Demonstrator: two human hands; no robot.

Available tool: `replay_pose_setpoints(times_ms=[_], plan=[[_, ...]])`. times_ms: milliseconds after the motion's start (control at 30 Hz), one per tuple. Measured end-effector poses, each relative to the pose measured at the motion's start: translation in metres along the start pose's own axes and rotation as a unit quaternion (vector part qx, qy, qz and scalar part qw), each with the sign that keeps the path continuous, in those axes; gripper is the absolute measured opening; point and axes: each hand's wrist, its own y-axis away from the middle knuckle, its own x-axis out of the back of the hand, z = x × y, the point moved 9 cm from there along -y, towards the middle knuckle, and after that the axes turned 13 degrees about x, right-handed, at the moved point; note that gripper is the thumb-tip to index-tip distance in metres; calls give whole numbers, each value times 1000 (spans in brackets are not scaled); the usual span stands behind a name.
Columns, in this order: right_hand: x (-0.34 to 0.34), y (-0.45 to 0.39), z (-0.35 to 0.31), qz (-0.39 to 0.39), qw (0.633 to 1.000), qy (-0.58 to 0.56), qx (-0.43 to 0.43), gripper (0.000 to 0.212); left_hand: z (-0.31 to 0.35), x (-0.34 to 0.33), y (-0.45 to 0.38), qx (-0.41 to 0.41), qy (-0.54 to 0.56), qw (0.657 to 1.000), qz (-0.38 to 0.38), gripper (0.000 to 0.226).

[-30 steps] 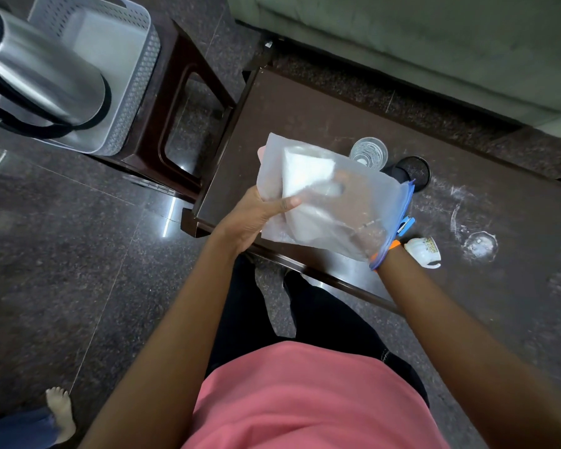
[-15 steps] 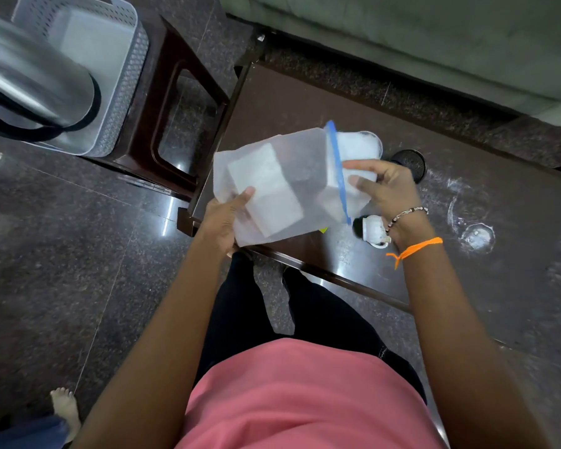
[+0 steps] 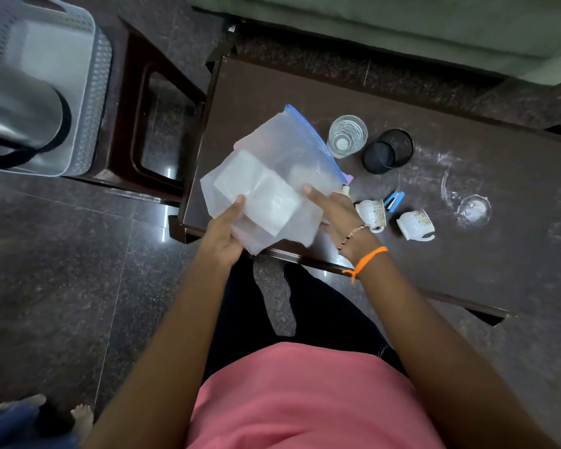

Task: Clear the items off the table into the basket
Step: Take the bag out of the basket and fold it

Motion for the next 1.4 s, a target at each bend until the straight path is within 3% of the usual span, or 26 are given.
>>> replay_pose_setpoints(times_ms=[67, 133, 200, 267, 333, 433, 533, 600, 667, 733, 767, 867, 933, 1133, 1300, 1400], plan=[[3, -8, 1, 96, 991, -82, 47, 9, -5, 5, -3, 20, -32, 999, 3, 22], [6, -13, 4, 117, 991, -34, 54, 18, -2, 13, -2, 20, -78, 997, 13, 33], [8, -16, 9, 85, 995, 16, 43, 17, 15, 33, -3, -12, -184, 979, 92, 53], [6, -14, 13, 20, 999, 30, 32, 13, 39, 48, -3, -65, -315, 931, 171, 72], [1, -12, 19, -28, 999, 17, 25, 12, 49, 39, -11, -82, -415, 897, 130, 78], [-3, -9, 38, -60, 997, -21, -33, 15, 34, 12, -21, -58, -486, 872, 8, 80], [13, -11, 61, 8, 995, -24, -97, 9, 22, 0, -24, -70, -495, 864, -60, 100], [34, -12, 77, 78, 989, 26, -126, 5, 18, 1, -24, -93, -539, 835, -62, 108], [46, -12, 90, 110, 980, 66, -151, 17, 18, 2, -25, -121, -618, 776, -21, 90], [49, -11, 96, 115, 973, 116, -163, 25, 23, 5, -27, -161, -686, 708, 49, 55], [51, -13, 96, 120, 968, 148, -165, 28, 27, 6, -28, -176, -694, 693, 77, 40], [61, -17, 94, 152, 960, 178, -152, 35, 41, 12, -32, -200, -667, 706, 132, 21], [70, -19, 90, 174, 959, 172, -145, 33, 45, 12, -39, -195, -648, 726, 125, 15], [110, -17, 71, 261, 950, 149, -85, 25, 50, 1, -64, -136, -406, 900, 83, 9], [127, -18, 62, 275, 949, 150, -36, 25, 46, -33, -98, -94, -208, 973, 30, 5], [128, -18, 62, 272, 953, 133, -29, 23, 46, -51, -122, -69, -171, 983, 23, 18]])
